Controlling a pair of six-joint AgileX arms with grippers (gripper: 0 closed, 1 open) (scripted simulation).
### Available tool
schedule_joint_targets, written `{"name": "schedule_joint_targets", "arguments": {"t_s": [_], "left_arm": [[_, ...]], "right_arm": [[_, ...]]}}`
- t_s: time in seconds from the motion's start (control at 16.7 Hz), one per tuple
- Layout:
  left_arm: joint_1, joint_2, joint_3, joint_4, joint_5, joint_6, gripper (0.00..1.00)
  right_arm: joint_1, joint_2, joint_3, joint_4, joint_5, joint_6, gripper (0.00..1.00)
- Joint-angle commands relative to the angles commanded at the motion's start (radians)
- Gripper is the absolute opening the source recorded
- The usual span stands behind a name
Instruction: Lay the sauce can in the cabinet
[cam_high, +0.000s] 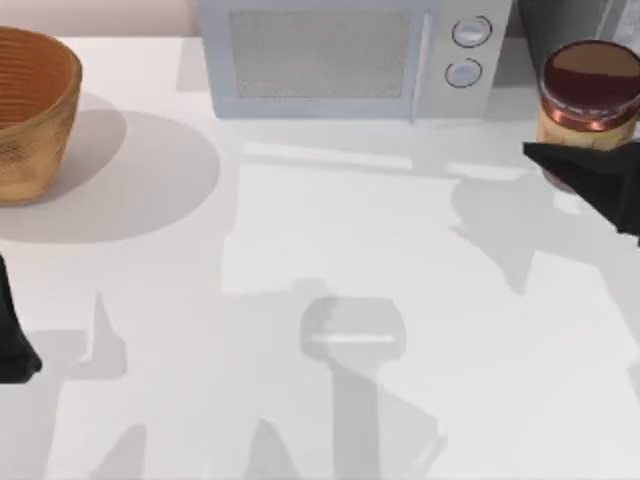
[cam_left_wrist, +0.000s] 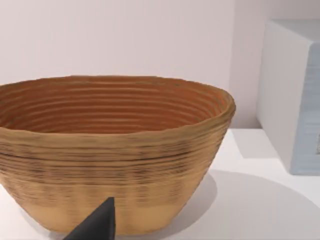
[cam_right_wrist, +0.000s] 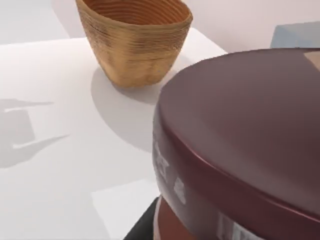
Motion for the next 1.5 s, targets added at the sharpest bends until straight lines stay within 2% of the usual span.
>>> {"name": "schedule_joint_targets", "arguments": {"t_s": [0.54,0.84,1.02,1.5], "left_arm": [[0.0,0.0,0.0,0.0,0.0,0.0,1.0],[0.0,0.0,0.0,0.0,0.0,0.0,1.0],[0.0,0.0,0.0,0.0,0.0,0.0,1.0],[0.0,0.0,0.0,0.0,0.0,0.0,1.0]], "right_arm": [[-0.04,-0.904,-0.496,-0.105,0.64,0.274,0.0],[-0.053,-1.239,-0.712,-0.155,0.912,0.382,0.0],[-0.056,-1.328,-0.774,-0.167,0.993,0.411,0.0],[-0.053,-1.304,-0.748,-0.179,1.007,0.415,0.0]]}}
